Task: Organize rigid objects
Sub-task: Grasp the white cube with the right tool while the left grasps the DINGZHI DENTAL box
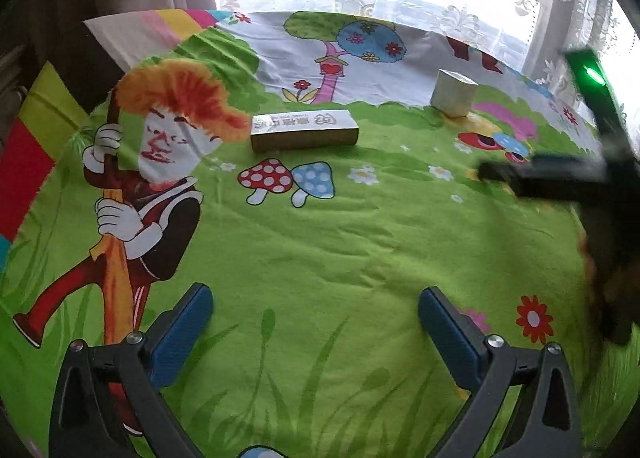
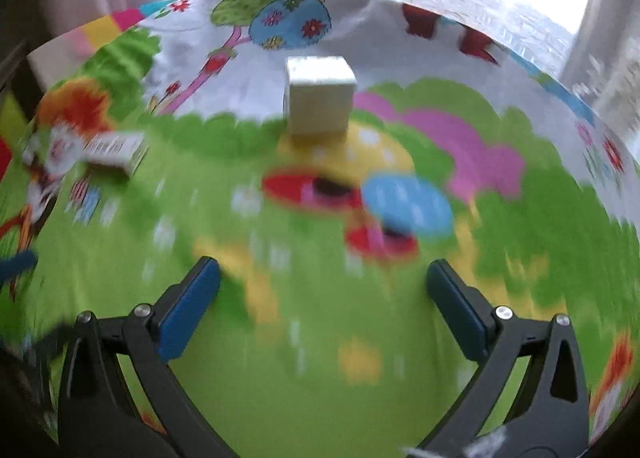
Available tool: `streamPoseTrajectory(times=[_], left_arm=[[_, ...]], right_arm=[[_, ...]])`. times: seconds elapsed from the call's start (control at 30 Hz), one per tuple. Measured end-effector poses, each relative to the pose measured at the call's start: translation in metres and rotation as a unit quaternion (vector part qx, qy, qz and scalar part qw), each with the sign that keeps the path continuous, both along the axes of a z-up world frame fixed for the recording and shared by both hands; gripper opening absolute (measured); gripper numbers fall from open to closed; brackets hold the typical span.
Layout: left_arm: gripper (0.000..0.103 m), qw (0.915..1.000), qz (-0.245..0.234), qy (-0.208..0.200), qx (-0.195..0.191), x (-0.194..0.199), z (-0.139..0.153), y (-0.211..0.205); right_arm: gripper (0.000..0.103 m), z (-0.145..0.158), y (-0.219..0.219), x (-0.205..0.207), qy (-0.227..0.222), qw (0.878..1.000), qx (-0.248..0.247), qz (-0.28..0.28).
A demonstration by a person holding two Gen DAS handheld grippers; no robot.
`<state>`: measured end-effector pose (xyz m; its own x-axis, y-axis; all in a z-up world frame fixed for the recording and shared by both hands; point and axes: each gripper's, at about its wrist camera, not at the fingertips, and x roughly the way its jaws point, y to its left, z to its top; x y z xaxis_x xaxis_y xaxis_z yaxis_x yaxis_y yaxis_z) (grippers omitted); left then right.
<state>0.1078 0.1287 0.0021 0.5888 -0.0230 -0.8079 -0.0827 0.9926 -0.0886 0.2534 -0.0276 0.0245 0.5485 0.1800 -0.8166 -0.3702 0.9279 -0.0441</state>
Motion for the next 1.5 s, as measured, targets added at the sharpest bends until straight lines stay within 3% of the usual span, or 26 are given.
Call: streamPoseTrajectory(times=[0.17,0.43,0.47,0.53,0.57,0.67,0.8,0.93,1.0,1.03,1.1,1.13,1.23,1.3,1.4,1.47,1.5], left_arm=[[0.103,0.9998,0.019,0.001,0.0,0.0,0.0,0.005],[0.103,0.9997,0.023,0.002,0.001,0.0,0.002,0.005],[0.103,0.9997,0.023,0.002,0.001,0.0,0.002,0.006],[0.103,0.9997,0.023,0.002,0.0,-0.001,0.002,0.006],[0.103,0.9997,0.024,0.002,0.001,-0.001,0.001,0.006],[0.103,0.9997,0.024,0.002,0.0,-0.001,0.001,0.006],[0.103,0.9997,0.024,0.003,0.001,-0.001,0.001,0.006],[0.103,0.9999,0.016,0.005,0.003,0.002,0.001,0.007],[0.103,0.9993,-0.037,0.003,0.007,0.01,0.002,0.004],[0.103,0.9941,-0.108,0.001,0.012,0.019,0.003,0.0],[0.103,0.9796,-0.197,0.005,0.038,0.034,0.006,-0.004],[0.103,0.9662,-0.247,0.009,0.074,0.046,0.01,-0.007],[0.103,0.942,-0.295,0.003,0.16,0.074,0.015,-0.006],[0.103,0.9316,-0.326,0.013,0.159,0.095,0.015,-0.002],[0.103,0.9327,-0.34,0.032,0.117,0.126,0.011,0.007],[0.1,0.9447,-0.319,0.05,0.054,0.142,0.005,0.017],[0.09,0.952,-0.3,0.056,0.017,0.144,0.003,0.022]], right_arm=[[0.103,-0.001,0.024,0.058,-0.001,1.0,0.001,-0.006],[0.103,-0.001,0.037,0.09,-0.002,1.0,0.0,-0.009],[0.099,0.0,0.037,0.089,-0.002,1.0,-0.002,-0.009],[0.058,0.005,0.039,0.085,-0.016,1.0,0.003,0.004],[0.044,0.009,0.038,0.074,-0.025,1.0,0.004,0.013],[0.044,0.01,0.024,0.039,-0.031,0.999,0.009,0.03],[0.044,0.011,-0.022,-0.037,-0.031,0.999,0.008,0.04],[0.044,0.013,-0.073,-0.097,-0.032,0.999,0.019,0.016],[0.044,0.014,-0.088,-0.111,-0.032,0.999,0.023,0.01],[0.044,0.013,-0.09,-0.112,-0.031,0.999,0.025,0.006],[0.044,0.013,-0.09,-0.113,-0.031,0.999,0.024,0.003],[0.044,0.013,-0.089,-0.113,-0.032,0.999,0.02,0.002],[0.044,0.013,-0.089,-0.113,-0.032,0.999,0.022,0.001],[0.044,0.012,-0.088,-0.11,-0.031,0.999,0.022,0.0],[0.044,0.012,-0.09,-0.11,-0.031,0.999,0.024,-0.002],[0.044,0.012,-0.09,-0.11,-0.032,0.999,0.024,-0.002],[0.044,0.012,-0.09,-0.11,-0.031,0.999,0.025,-0.002]])
